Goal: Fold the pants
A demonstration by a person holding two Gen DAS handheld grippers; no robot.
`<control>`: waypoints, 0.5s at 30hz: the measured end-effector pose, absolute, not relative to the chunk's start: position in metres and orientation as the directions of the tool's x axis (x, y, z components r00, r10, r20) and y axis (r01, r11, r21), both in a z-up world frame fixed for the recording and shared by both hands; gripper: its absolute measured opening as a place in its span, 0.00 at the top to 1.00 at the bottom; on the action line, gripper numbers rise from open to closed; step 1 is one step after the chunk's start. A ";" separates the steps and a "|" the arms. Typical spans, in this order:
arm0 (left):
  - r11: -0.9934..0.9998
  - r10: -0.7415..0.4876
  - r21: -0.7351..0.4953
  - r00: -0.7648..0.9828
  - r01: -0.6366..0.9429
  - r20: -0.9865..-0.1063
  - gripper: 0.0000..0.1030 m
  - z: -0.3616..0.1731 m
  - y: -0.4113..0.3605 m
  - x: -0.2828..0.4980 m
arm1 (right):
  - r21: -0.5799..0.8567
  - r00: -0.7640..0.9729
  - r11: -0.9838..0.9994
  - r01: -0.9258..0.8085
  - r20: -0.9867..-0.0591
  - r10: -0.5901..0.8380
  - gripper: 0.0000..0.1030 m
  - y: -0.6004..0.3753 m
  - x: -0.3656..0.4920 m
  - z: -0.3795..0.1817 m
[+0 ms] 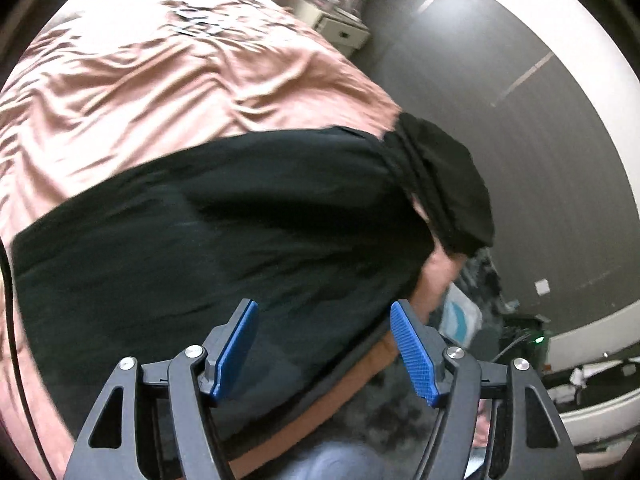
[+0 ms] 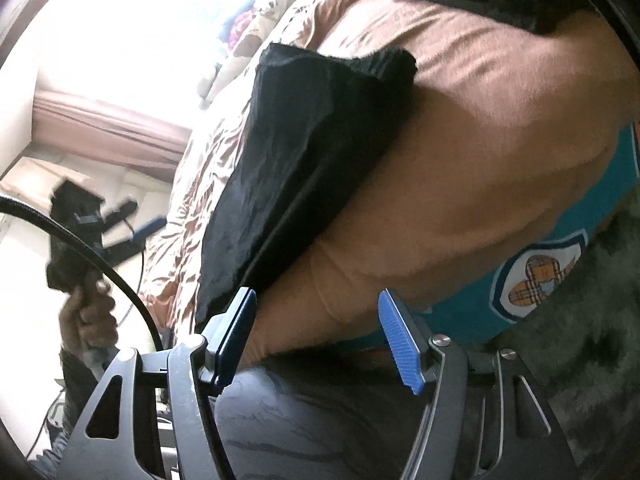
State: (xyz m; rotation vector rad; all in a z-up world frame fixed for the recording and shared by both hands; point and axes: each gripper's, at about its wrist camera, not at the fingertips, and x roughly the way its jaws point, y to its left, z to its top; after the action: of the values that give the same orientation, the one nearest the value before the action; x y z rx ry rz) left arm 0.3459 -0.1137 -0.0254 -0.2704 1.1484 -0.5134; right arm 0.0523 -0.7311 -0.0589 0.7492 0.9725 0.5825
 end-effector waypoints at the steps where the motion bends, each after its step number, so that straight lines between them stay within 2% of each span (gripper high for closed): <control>1: 0.861 -0.506 -0.449 0.323 0.237 -0.800 0.32 -0.026 -0.104 0.344 | 0.780 0.455 0.616 -0.113 -0.510 0.730 0.40 -0.732 0.053 -0.057; 7: 0.898 -0.439 -0.414 0.381 0.150 -0.814 0.32 -0.036 -0.045 0.327 | 0.751 0.481 0.643 -0.149 -0.513 0.711 0.40 -0.737 0.073 -0.035; 15: 0.904 -0.399 -0.427 0.416 0.028 -0.817 0.32 -0.067 0.017 0.305 | 0.756 0.505 0.640 -0.136 -0.503 0.701 0.40 -0.736 0.106 -0.030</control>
State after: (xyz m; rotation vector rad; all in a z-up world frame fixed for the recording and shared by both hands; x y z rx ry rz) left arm 0.3046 0.0166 -0.0670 -0.3763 1.1160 -0.2760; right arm 0.1061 -0.7356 -0.0300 0.7167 0.9074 0.5606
